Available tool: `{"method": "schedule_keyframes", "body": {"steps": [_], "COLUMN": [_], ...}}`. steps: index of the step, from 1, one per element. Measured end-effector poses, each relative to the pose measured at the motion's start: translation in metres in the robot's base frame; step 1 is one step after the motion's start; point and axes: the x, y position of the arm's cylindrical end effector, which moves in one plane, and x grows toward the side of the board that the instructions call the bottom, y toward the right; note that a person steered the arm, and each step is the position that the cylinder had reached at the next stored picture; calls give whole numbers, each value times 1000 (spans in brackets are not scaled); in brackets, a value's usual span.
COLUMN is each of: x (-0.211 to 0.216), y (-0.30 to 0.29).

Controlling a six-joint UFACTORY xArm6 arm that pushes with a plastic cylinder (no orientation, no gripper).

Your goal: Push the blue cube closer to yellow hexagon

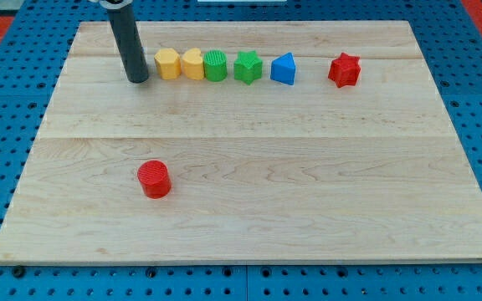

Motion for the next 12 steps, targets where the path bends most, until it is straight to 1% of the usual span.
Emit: {"method": "schedule_keyframes", "body": {"steps": [1, 2, 3, 4, 5, 6, 7, 8, 12], "x": [5, -8, -85, -94, -70, -80, -76, -72, -61], "y": [-34, -56, -113, -74, -65, -42, -29, -20, -20]}}
